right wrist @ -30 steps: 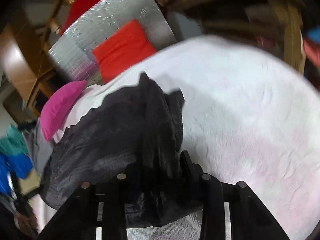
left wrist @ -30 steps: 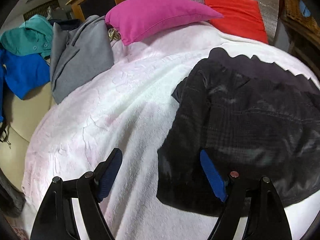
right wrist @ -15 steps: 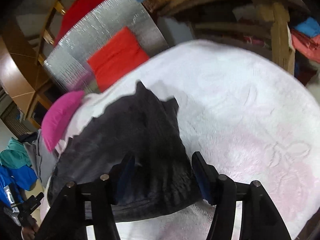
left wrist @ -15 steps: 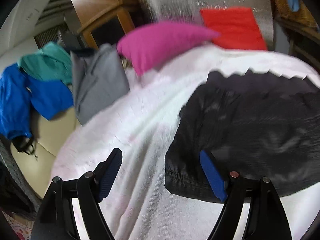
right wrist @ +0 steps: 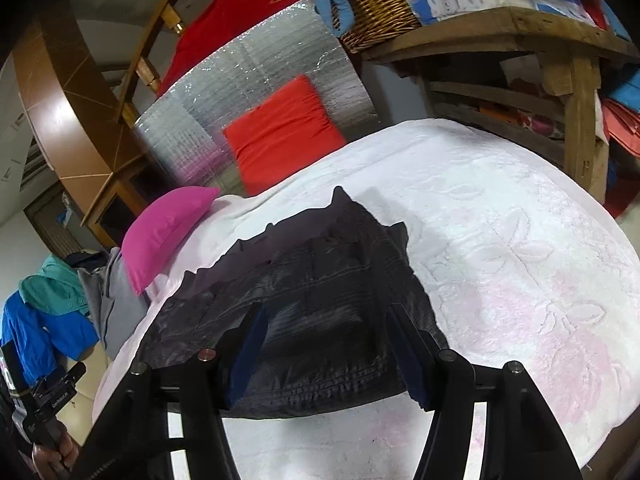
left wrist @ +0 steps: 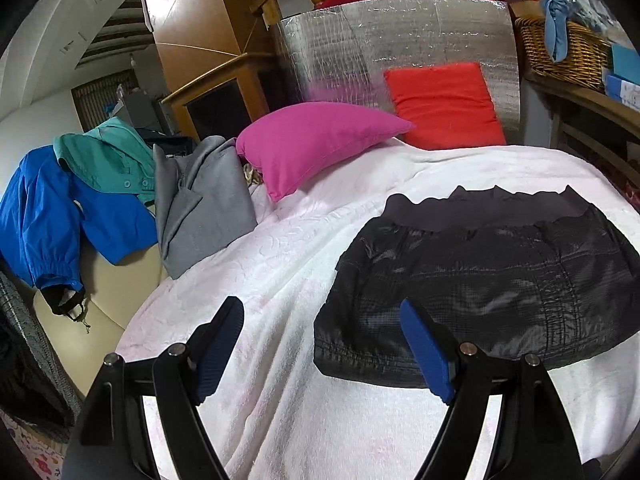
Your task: Fold large clothes
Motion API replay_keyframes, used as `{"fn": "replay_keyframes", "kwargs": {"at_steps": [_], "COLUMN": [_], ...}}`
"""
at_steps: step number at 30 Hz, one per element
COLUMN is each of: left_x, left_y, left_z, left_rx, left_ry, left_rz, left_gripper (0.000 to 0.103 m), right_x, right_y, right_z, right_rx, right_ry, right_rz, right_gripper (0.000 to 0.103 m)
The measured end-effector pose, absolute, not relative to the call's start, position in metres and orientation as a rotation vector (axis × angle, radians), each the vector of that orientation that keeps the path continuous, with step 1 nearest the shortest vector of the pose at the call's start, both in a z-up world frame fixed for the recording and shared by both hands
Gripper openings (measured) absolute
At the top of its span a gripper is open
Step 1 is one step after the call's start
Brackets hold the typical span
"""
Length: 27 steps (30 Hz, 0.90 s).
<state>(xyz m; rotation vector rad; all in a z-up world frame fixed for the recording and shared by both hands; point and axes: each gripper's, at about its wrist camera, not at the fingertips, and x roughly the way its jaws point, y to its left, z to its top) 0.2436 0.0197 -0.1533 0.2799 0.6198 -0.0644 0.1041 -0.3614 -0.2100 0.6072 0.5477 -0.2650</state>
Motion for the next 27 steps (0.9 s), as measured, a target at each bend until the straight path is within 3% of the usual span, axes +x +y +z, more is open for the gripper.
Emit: {"fn": "replay_keyframes", "kwargs": {"at_steps": [22, 27], "left_x": [0.309, 0.322], "left_y": [0.006, 0.005], "left_z": [-0.186, -0.190], "left_rx": [0.370, 0.382], "left_ry": [0.672, 0.682], "left_rz": [-0.025, -0.019], "left_gripper": [0.081, 0.081], "right_x": [0.172, 0.189], "right_y": [-0.400, -0.416], "right_z": [-0.234, -0.243], "right_rx": [0.616, 0.639], "right_ry": [0.612, 0.635], "right_rz": [-0.290, -0.317], "right_gripper": [0.065, 0.071]}}
